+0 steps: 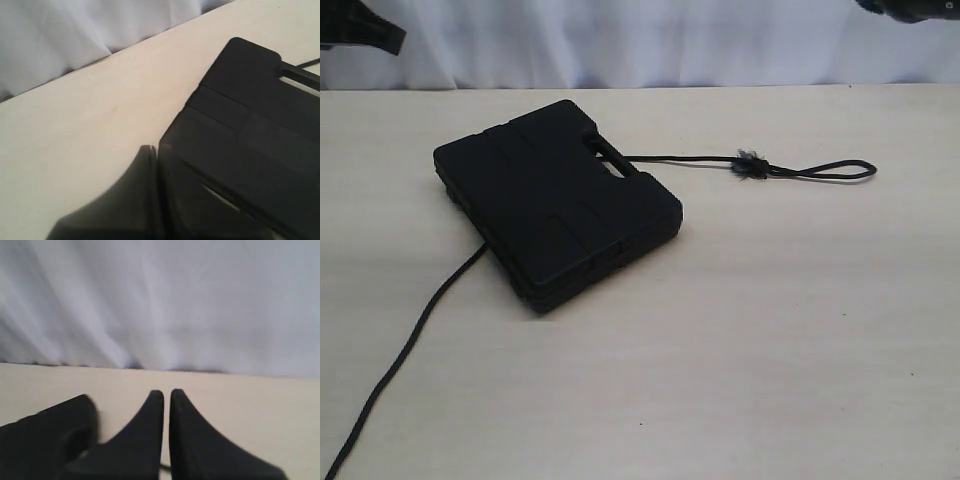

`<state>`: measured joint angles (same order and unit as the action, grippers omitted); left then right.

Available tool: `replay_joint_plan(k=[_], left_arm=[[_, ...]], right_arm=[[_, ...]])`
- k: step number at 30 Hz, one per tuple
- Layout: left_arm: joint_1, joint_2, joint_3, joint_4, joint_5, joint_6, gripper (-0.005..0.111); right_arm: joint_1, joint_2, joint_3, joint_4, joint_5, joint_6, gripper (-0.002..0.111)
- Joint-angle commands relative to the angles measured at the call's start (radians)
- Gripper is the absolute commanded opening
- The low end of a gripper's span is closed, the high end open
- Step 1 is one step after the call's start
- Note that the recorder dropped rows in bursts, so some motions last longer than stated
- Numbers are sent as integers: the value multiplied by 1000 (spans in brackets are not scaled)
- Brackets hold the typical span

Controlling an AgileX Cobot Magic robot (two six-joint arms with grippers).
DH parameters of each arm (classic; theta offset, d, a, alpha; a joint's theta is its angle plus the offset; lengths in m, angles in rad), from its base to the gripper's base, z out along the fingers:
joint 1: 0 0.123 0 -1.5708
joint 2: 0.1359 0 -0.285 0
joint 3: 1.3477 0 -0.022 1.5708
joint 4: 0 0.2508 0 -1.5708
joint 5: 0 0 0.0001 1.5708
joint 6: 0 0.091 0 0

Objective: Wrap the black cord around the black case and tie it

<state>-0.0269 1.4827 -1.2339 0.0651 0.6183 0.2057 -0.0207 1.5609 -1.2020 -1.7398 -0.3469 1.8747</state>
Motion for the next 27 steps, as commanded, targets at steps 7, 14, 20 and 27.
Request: replay_joint_plan(k=[7,14,20,27], left_arm=[[-145,46,-11,27,-3,193,0],[-238,108,-11,37,106,294,2],[-248,120,-11,108,133,286,25],[-238,120,-11,305,164,86,50]], right_arm=[[0,132,-239,1073,1013,-1463,4],[90,372,-542,2064,1341,-2218,4],[349,573,-750,1891,1396,-2162,13],[477,886,-1196,1821,1568,-2104,40]])
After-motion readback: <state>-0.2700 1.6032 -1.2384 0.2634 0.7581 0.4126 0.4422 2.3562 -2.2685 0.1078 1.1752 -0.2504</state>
